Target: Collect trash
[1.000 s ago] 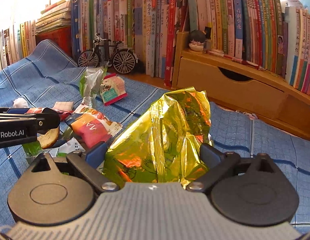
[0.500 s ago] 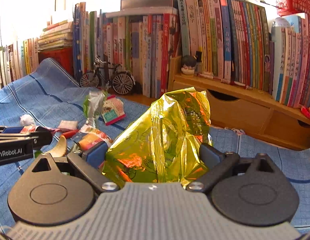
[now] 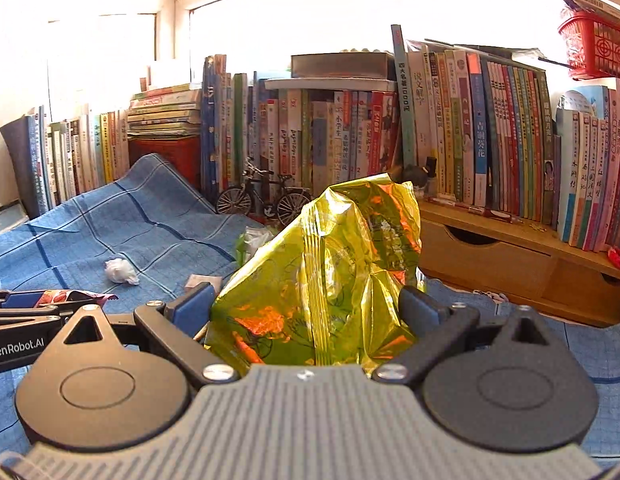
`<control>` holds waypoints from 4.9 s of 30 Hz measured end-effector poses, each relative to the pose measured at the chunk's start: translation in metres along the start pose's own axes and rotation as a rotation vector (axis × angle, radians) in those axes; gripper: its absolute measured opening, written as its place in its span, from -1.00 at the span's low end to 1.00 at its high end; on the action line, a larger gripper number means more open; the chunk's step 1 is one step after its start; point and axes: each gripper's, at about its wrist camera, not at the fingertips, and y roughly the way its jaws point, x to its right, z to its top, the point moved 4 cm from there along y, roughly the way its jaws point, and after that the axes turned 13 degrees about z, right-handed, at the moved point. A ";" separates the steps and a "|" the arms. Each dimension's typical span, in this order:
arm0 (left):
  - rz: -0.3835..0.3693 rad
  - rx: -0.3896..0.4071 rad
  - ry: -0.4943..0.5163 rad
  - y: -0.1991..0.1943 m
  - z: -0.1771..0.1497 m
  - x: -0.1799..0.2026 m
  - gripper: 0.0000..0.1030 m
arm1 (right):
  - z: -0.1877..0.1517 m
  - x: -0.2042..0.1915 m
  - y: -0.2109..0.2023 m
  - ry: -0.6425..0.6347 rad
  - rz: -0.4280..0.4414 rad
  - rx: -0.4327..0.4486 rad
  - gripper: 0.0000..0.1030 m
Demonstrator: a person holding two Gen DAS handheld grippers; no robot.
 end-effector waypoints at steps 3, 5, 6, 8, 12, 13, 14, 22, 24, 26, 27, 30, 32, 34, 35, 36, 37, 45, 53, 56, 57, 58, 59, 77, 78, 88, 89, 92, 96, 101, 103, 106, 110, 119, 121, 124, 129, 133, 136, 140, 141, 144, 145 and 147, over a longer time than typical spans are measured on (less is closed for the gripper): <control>0.032 0.010 -0.007 -0.017 -0.008 -0.012 -0.22 | 0.000 -0.014 -0.008 -0.020 0.045 0.003 0.91; 0.055 0.013 -0.018 -0.028 -0.013 -0.021 -0.22 | -0.001 -0.024 -0.013 -0.030 0.081 0.004 0.91; 0.069 0.013 -0.026 -0.034 -0.016 -0.026 -0.22 | -0.002 -0.030 -0.016 -0.041 0.099 0.004 0.91; 0.100 0.010 -0.049 -0.045 -0.023 -0.037 -0.22 | -0.004 -0.042 -0.020 -0.061 0.138 0.003 0.91; 0.163 0.013 -0.075 -0.067 -0.039 -0.057 -0.22 | -0.011 -0.068 -0.030 -0.098 0.222 -0.003 0.91; 0.181 0.016 -0.071 -0.072 -0.043 -0.061 -0.22 | -0.013 -0.074 -0.032 -0.104 0.244 -0.007 0.91; 0.194 0.018 -0.069 -0.078 -0.047 -0.065 -0.22 | -0.015 -0.081 -0.034 -0.108 0.271 -0.012 0.91; 0.311 -0.022 -0.167 -0.116 -0.082 -0.111 -0.22 | -0.036 -0.135 -0.050 -0.173 0.419 -0.047 0.91; 0.342 -0.022 -0.168 -0.125 -0.091 -0.122 -0.22 | -0.040 -0.147 -0.053 -0.189 0.449 -0.055 0.91; 0.378 -0.030 -0.174 -0.133 -0.100 -0.133 -0.22 | -0.045 -0.159 -0.056 -0.208 0.482 -0.065 0.91; 0.392 -0.037 -0.187 -0.137 -0.104 -0.139 -0.22 | -0.048 -0.164 -0.058 -0.219 0.497 -0.071 0.91; 0.434 -0.061 -0.250 -0.145 -0.117 -0.159 -0.22 | -0.056 -0.181 -0.062 -0.265 0.544 -0.090 0.91; 0.465 -0.084 -0.276 -0.149 -0.127 -0.170 -0.22 | -0.062 -0.193 -0.065 -0.292 0.576 -0.094 0.91; 0.484 -0.104 -0.301 -0.154 -0.135 -0.179 -0.22 | -0.065 -0.203 -0.067 -0.306 0.607 -0.100 0.91; 0.486 -0.114 -0.311 -0.156 -0.139 -0.182 -0.22 | -0.067 -0.207 -0.068 -0.313 0.618 -0.102 0.91; 0.487 -0.126 -0.314 -0.158 -0.143 -0.183 -0.22 | -0.068 -0.211 -0.069 -0.319 0.629 -0.104 0.91; 0.483 -0.141 -0.311 -0.158 -0.146 -0.185 -0.22 | -0.071 -0.216 -0.071 -0.323 0.640 -0.105 0.91; 0.519 -0.192 -0.309 -0.156 -0.159 -0.196 -0.22 | -0.079 -0.232 -0.071 -0.329 0.685 -0.134 0.91; 0.563 -0.204 -0.334 -0.149 -0.157 -0.202 0.36 | -0.083 -0.232 -0.068 -0.323 0.685 -0.154 0.90; 0.563 -0.200 -0.338 -0.150 -0.156 -0.200 0.42 | -0.083 -0.230 -0.066 -0.314 0.683 -0.157 0.90; 0.557 -0.201 -0.332 -0.150 -0.156 -0.200 0.43 | -0.083 -0.231 -0.066 -0.314 0.683 -0.159 0.90; 0.558 -0.201 -0.323 -0.150 -0.156 -0.199 0.44 | -0.083 -0.232 -0.066 -0.314 0.684 -0.161 0.90; 0.563 -0.200 -0.313 -0.150 -0.156 -0.198 0.45 | -0.083 -0.233 -0.065 -0.315 0.687 -0.162 0.90; 0.706 -0.215 -0.422 -0.194 -0.187 -0.231 0.50 | -0.102 -0.263 -0.088 -0.384 0.838 -0.195 0.90; 0.716 -0.219 -0.432 -0.197 -0.191 -0.234 0.50 | -0.105 -0.267 -0.090 -0.390 0.850 -0.200 0.90; 0.803 -0.251 -0.501 -0.227 -0.219 -0.260 0.50 | -0.127 -0.304 -0.096 -0.403 0.968 -0.281 0.90; 0.808 -0.254 -0.512 -0.229 -0.221 -0.262 0.50 | -0.129 -0.306 -0.096 -0.407 0.976 -0.288 0.90; 0.830 -0.261 -0.538 -0.233 -0.226 -0.269 0.50 | -0.135 -0.315 -0.097 -0.427 1.001 -0.307 0.90; 0.834 -0.257 -0.543 -0.237 -0.228 -0.273 0.50 | -0.144 -0.329 -0.097 -0.432 1.026 -0.338 0.90; 0.845 -0.252 -0.534 -0.240 -0.228 -0.280 0.50 | -0.148 -0.339 -0.089 -0.427 1.018 -0.360 0.98; 0.842 -0.246 -0.546 -0.241 -0.228 -0.283 0.50 | -0.148 -0.343 -0.083 -0.419 1.017 -0.377 1.00; 0.854 -0.249 -0.543 -0.241 -0.228 -0.287 0.50 | -0.148 -0.347 -0.077 -0.423 1.007 -0.391 1.00; 0.866 -0.255 -0.552 -0.241 -0.228 -0.291 0.49 | -0.151 -0.350 -0.070 -0.449 1.000 -0.407 1.00; 0.866 -0.265 -0.542 -0.237 -0.227 -0.289 0.49 | -0.156 -0.348 -0.056 -0.383 1.011 -0.438 1.00; 0.866 -0.266 -0.542 -0.236 -0.227 -0.289 0.49 | -0.156 -0.348 -0.055 -0.368 1.020 -0.444 1.00; 0.867 -0.269 -0.540 -0.235 -0.227 -0.289 0.49 | -0.155 -0.350 -0.055 -0.382 1.036 -0.433 1.00; 0.864 -0.265 -0.551 -0.234 -0.227 -0.288 0.49 | -0.154 -0.355 -0.057 -0.472 1.012 -0.422 1.00; 0.835 -0.259 -0.548 -0.230 -0.223 -0.286 0.49 | -0.155 -0.357 -0.068 -0.584 1.027 -0.362 1.00; 0.801 -0.229 -0.537 -0.228 -0.213 -0.282 0.49 | -0.158 -0.355 -0.069 -0.597 1.037 -0.378 1.00; 0.723 -0.211 -0.525 -0.220 -0.197 -0.278 0.46 | -0.158 -0.349 -0.067 -0.556 1.022 -0.391 1.00; 0.687 -0.210 -0.525 -0.217 -0.194 -0.277 0.43 | -0.159 -0.349 -0.067 -0.562 1.022 -0.390 1.00; 0.585 -0.224 -0.509 -0.208 -0.185 -0.273 0.36 | -0.161 -0.348 -0.069 -0.587 1.031 -0.380 1.00; 0.555 -0.236 -0.502 -0.205 -0.183 -0.271 0.33 | -0.161 -0.348 -0.070 -0.592 1.033 -0.377 1.00; 0.490 -0.263 -0.502 -0.200 -0.179 -0.267 0.30 | -0.161 -0.347 -0.070 -0.591 1.031 -0.377 1.00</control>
